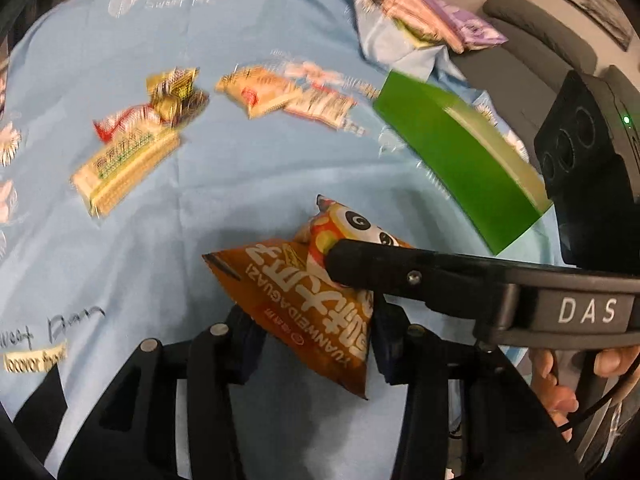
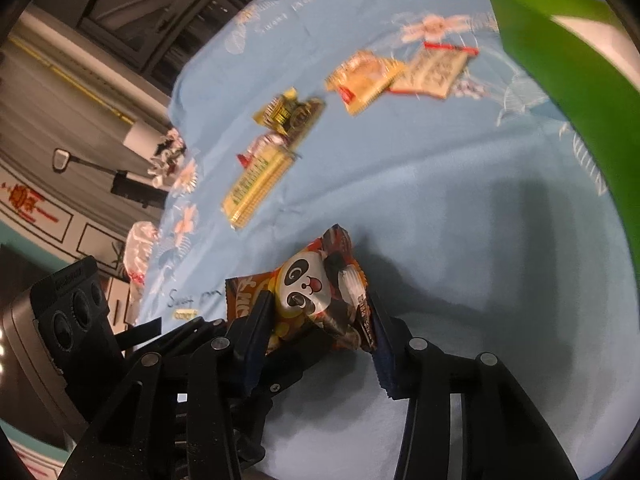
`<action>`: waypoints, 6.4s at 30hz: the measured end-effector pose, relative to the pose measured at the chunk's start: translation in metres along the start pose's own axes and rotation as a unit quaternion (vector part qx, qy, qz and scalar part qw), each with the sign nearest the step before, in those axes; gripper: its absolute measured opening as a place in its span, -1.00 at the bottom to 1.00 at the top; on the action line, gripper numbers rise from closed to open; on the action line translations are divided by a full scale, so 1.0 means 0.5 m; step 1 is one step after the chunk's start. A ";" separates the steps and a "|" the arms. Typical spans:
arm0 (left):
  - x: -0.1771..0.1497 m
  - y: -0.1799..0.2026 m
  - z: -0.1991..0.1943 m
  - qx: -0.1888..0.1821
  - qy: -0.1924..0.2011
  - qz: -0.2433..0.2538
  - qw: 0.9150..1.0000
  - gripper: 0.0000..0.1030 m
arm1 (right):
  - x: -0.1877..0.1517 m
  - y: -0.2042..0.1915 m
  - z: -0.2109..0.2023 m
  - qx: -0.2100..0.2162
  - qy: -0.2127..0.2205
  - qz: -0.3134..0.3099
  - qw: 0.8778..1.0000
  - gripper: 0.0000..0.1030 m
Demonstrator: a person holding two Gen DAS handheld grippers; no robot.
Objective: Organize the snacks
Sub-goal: 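Lift the orange bag with the right tool while the left tool grasps it, then carry the orange bag with both tools over the green box and release, then move the right tool back to the yellow-black chip bag, then grasp the yellow-black chip bag with the right tool and lift, then grasp the chip bag with the left tool while the right tool holds it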
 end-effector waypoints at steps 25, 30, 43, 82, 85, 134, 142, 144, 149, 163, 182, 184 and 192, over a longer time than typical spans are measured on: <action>0.217 0.483 0.213 -0.045 -0.064 0.168 0.983 -0.13 | 0.166 0.329 -0.352 -0.118 0.140 0.074 0.980 -0.08; 0.247 0.504 0.327 -0.004 -0.120 0.136 0.983 -0.13 | 0.204 0.432 -0.310 -0.139 0.090 0.111 0.980 -0.09; 0.219 0.476 0.304 0.064 -0.078 0.172 0.980 0.80 | 0.165 0.473 -0.290 -0.157 0.061 0.163 0.972 0.34; 0.039 -0.190 -0.122 0.254 0.187 0.023 0.949 0.99 | 0.058 -0.002 0.038 -0.050 0.020 0.024 0.998 0.99; 0.029 -0.198 -0.125 0.232 0.169 0.016 0.958 0.99 | 0.052 0.000 0.044 -0.082 0.015 0.009 0.996 0.99; 0.055 -0.367 -0.150 0.283 0.101 -0.227 0.926 0.99 | 0.363 -0.110 0.273 -0.202 -0.052 -0.156 0.966 0.96; 0.068 -0.368 -0.173 0.281 0.113 -0.202 0.931 0.99 | 0.387 -0.063 0.405 -0.252 -0.095 -0.154 0.951 0.08; 0.063 -0.383 -0.172 0.304 0.104 -0.199 0.926 0.99 | 0.394 -0.073 0.396 -0.262 -0.069 -0.175 0.946 -0.07; 0.051 -0.401 -0.169 0.288 0.089 -0.207 0.931 0.99 | 0.371 -0.101 0.324 -0.199 -0.043 -0.166 0.965 -0.20; 0.010 -0.371 -0.152 0.311 0.076 -0.129 0.939 0.99 | 0.027 -0.150 0.068 -0.135 -0.063 -0.170 0.974 -0.17; 0.005 -0.113 -0.030 0.124 0.072 -0.019 0.990 0.99 | 0.032 -0.042 -0.020 -0.077 0.043 0.012 0.996 0.74; 0.000 -0.104 -0.008 0.111 0.056 -0.025 0.992 0.99 | 0.029 -0.052 -0.009 -0.083 0.031 -0.023 0.996 0.75; 0.006 -0.137 0.025 0.128 0.053 -0.095 0.986 0.99 | 0.025 -0.023 0.019 -0.082 -0.002 -0.042 0.996 0.74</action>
Point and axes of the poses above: each gripper's, at about its wrist camera, not at the fingertips, and z roughly the way its jaws point, y to its right, x to its top, the point moved 6 cm from there along z, roughly the way its jaws point, and after that the axes turned 14 degrees about -z, right-handed, at the moved point
